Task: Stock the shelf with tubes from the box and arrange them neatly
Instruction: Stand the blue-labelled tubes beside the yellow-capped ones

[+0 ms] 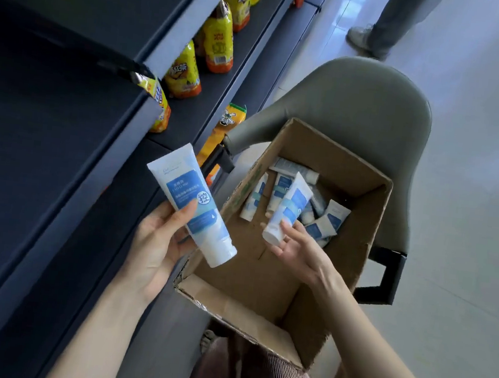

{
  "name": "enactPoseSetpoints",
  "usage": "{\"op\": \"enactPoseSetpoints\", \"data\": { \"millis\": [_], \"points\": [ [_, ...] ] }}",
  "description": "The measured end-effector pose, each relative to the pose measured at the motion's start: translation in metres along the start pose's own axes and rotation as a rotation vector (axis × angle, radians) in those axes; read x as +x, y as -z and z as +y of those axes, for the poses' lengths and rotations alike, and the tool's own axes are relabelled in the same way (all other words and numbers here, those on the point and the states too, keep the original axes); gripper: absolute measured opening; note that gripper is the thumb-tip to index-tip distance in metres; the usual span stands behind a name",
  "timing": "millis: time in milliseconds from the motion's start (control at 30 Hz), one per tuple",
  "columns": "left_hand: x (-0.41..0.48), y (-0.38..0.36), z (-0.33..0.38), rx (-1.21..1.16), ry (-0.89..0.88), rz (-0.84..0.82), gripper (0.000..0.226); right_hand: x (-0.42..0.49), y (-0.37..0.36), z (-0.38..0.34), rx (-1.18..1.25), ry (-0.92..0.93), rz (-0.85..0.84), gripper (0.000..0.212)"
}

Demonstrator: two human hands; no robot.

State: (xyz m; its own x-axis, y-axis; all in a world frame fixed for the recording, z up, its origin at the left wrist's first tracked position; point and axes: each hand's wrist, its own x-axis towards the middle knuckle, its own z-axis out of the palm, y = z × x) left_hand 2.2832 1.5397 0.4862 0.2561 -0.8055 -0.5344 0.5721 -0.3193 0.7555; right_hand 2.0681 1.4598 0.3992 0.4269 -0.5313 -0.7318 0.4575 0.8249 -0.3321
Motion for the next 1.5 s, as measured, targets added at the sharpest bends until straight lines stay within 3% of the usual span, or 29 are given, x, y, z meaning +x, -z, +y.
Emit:
{"op": "enactPoseSetpoints", "data": {
  "millis": [167,400,667,867,1100,1333,1500],
  "points": [
    [-0.065,0.019,0.016,-0.073,-0.056,0.024,0.032,-0.049,-0.037,0.019,-0.202,0.022,-0.266,0.052],
    [-0.147,0.028,0.04,-0.145,-0.077,0.035,0.045,-0.107,-0.099,0.041,-0.369,0.061,-0.432,0.04],
    [-0.233,0.048,0.069,0.073,-0.411,0.125,0.043,-0.158,-0.143,0.066,-0.606,0.177,-0.498,0.042],
    [-0.291,0.059,0.099,0.29,-0.67,0.216,0.036,-0.201,-0.192,0.08,-0.718,0.229,-0.681,0.054],
    [-0.343,0.067,0.14,0.335,-0.909,0.313,0.035,-0.257,-0.256,0.085,-0.867,0.406,-0.83,0.044],
    [-0.405,0.089,0.16,0.39,-1.139,0.615,0.025,-0.299,-0.309,0.106,-0.901,0.593,-0.937,0.048],
    [-0.462,0.12,0.166,0.384,-1.249,0.862,0.031,-0.315,-0.353,0.143,-0.732,0.611,-1.055,0.042]
  ]
}}
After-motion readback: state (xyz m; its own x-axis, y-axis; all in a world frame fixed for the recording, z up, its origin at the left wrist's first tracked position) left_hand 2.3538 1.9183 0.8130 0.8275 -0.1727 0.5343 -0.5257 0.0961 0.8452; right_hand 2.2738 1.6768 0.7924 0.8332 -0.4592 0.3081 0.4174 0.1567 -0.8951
